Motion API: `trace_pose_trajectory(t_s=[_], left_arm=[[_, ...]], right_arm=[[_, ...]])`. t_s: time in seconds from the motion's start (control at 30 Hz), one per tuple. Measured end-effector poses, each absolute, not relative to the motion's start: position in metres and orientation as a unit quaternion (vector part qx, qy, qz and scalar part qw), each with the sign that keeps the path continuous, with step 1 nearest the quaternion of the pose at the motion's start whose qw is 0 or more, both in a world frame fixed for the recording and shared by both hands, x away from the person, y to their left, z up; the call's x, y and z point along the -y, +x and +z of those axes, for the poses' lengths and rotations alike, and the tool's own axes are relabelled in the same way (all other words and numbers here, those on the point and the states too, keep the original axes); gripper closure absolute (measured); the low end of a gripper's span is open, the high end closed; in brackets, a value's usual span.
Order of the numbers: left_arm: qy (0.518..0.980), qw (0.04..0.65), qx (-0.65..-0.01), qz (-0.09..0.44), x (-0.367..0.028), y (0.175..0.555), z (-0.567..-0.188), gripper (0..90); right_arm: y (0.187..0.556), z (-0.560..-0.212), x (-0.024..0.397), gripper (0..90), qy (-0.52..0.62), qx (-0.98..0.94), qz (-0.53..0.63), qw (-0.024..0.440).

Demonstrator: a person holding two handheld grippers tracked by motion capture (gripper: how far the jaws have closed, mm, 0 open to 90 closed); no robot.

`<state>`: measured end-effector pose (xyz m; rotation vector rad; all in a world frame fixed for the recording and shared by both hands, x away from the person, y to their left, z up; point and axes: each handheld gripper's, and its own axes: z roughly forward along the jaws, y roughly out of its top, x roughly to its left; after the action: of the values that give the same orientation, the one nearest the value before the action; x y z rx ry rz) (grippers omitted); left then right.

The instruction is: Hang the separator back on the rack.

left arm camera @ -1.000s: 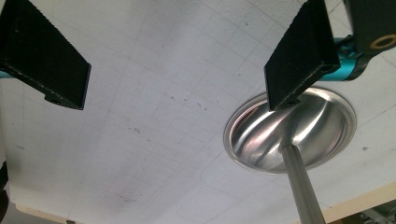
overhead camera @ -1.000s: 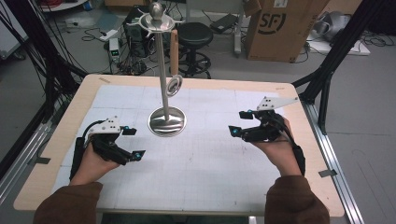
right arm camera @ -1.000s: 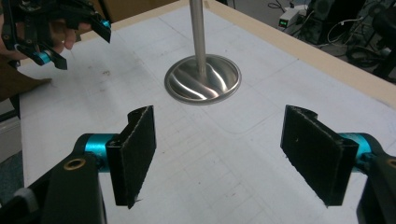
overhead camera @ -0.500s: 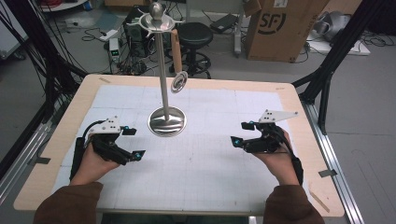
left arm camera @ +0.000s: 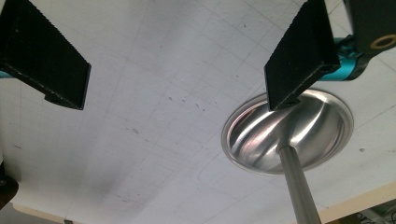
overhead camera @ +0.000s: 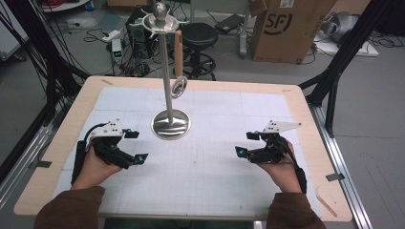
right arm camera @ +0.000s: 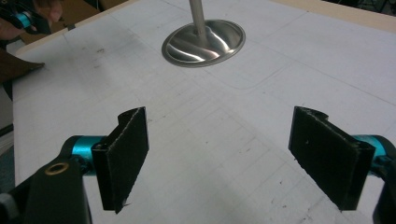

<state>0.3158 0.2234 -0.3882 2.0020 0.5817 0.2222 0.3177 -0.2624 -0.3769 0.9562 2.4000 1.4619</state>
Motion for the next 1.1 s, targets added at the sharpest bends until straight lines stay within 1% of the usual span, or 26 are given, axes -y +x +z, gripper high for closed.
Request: trace_pose_trajectory(t_s=[0.1,0.4,1.1], left_arm=[[0.827,0.500,-0.241,0.093,-0.224,0.315,-0.388,7.7],[0.826,0.500,-0.241,0.093,-0.225,0.316,-0.388,7.7],[0.828,0.500,-0.237,0.094,-0.224,0.316,-0.388,7.7]], right_arm=[[0.316,-0.379,0.262,19.2,0.318,-0.807,0.489,0.089],[0.318,-0.389,0.260,18.0,0.323,-0.812,0.480,0.075],[0.318,-0.393,0.258,17.6,0.326,-0.818,0.470,0.070]])
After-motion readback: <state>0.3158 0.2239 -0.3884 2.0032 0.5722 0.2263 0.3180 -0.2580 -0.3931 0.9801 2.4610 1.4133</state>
